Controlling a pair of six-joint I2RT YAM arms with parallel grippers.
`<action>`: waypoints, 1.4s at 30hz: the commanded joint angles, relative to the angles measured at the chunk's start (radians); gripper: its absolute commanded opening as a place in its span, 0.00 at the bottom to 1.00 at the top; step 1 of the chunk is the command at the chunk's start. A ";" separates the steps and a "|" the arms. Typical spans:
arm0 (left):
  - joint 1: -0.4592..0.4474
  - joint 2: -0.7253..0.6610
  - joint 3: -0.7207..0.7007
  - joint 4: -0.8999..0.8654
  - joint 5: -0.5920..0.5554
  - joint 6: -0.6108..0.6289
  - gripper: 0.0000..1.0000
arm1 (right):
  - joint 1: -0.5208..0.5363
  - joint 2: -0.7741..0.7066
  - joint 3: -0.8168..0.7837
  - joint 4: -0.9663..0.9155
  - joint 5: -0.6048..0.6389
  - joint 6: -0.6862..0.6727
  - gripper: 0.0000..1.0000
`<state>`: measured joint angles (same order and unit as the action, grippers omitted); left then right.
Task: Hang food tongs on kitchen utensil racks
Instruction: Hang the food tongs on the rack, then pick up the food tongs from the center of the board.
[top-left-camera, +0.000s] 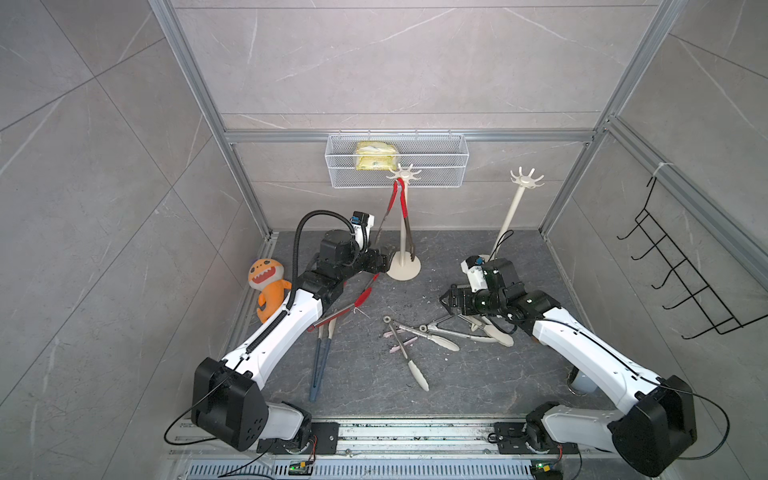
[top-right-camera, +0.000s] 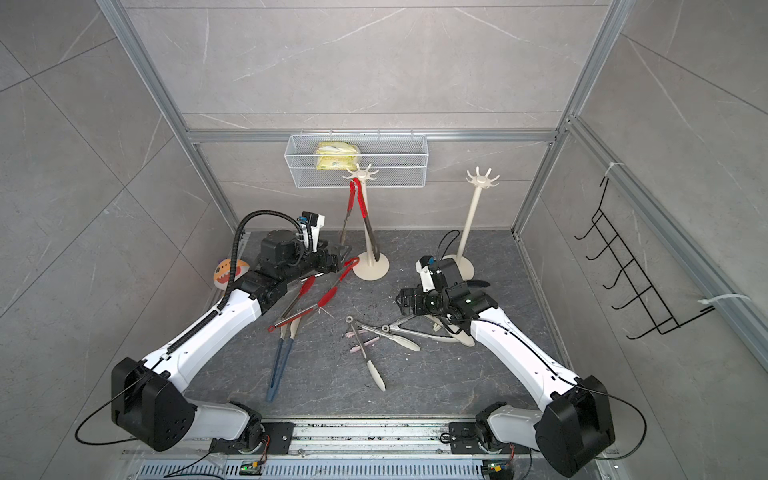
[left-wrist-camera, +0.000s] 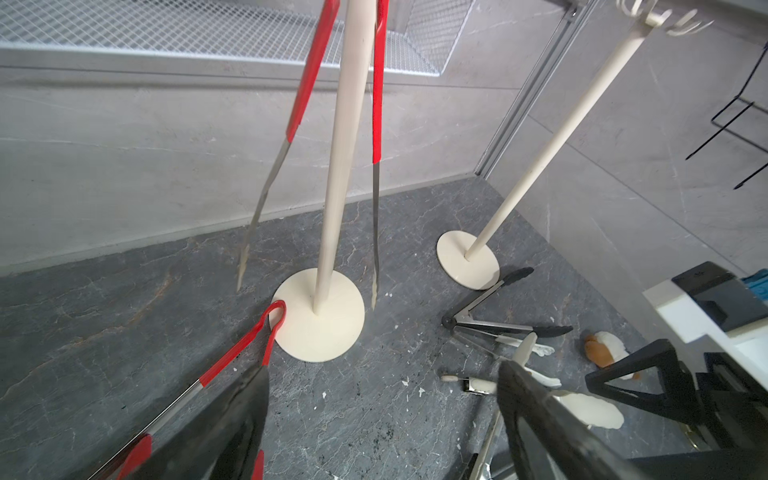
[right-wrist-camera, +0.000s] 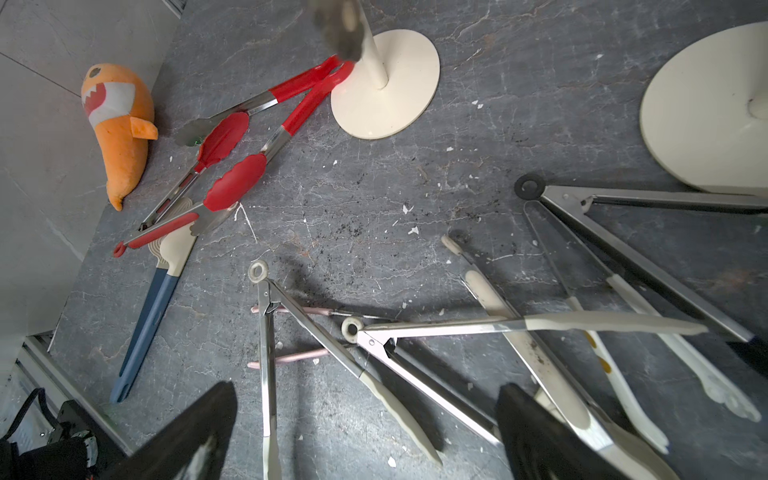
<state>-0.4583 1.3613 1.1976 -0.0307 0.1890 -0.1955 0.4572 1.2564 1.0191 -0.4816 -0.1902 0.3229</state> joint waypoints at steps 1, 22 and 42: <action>-0.003 -0.078 -0.012 -0.008 -0.012 -0.046 0.91 | 0.007 -0.033 0.017 -0.058 0.008 0.010 1.00; -0.014 -0.567 -0.271 -0.472 -0.254 -0.356 0.99 | 0.010 -0.046 0.027 -0.238 -0.251 -0.080 0.99; -0.134 -0.769 -0.470 -0.603 -0.247 -0.518 0.97 | 0.394 0.134 -0.051 -0.198 -0.072 0.034 0.92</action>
<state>-0.5896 0.6067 0.7246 -0.6235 -0.0757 -0.6975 0.8097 1.3499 0.9409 -0.7040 -0.3538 0.3019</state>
